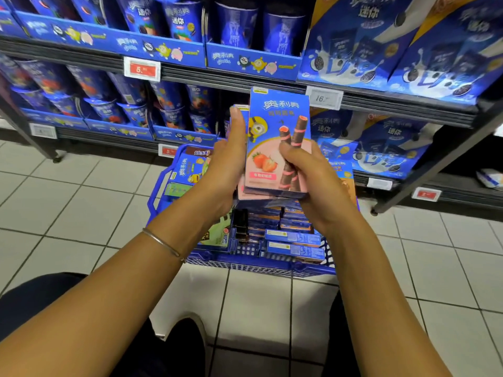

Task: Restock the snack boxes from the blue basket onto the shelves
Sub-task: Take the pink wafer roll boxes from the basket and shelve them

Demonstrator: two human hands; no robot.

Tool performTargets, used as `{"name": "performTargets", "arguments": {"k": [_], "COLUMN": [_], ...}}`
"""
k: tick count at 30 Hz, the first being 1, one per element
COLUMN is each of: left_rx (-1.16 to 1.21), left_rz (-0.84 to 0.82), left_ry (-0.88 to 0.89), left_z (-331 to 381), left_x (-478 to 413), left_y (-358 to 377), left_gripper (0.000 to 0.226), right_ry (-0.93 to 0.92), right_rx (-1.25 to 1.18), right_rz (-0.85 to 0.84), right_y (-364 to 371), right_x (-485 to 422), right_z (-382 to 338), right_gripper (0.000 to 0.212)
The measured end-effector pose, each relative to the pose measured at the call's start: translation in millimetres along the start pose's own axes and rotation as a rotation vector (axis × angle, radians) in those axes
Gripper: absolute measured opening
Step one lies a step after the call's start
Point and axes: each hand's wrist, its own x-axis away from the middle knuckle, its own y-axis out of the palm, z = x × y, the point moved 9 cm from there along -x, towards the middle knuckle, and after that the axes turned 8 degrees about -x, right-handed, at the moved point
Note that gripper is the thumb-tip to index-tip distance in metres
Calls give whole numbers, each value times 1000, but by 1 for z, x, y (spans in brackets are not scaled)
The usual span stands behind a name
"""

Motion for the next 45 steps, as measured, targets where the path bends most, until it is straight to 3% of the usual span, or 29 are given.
{"name": "performTargets", "arguments": {"k": [3,7,12,21,26,31,37,40,44,45], "left_rx": [35,108,202,319,324,316,291,214,212,219], "left_rz": [-22,-12,-85,-37,4,54,-12,43,59,79], "left_ry": [-9,-2,-40,-196,-211,-222,-253,-280,-145,-107], "left_z": [-2,-3,-15,-33,-17,50,211,283,380,401], "left_x": [-1,-11,-30,-14,32,108,229,289,346,356], "left_y": [0,-10,-19,-40,-49,-51,-60,-90,-127,-138], "left_gripper": [84,70,61,63,55,61,59,58,66,65], "right_ry": [49,83,116,259,287,342,374,350,314,301], "right_rx": [-103,-58,25,63,80,93,87,97,143,147], "right_rz": [-55,-30,-46,69,6,-15,-39,-80,-108,-128], "right_y": [10,12,22,41,67,106,189,242,312,332], "right_x": [-6,-18,-40,-21,17,70,131,159,180,183], "right_z": [9,23,35,44,8,-71,-256,-344,-425,-442], "right_gripper": [35,45,29,53,38,42,37,40,24,29]}}
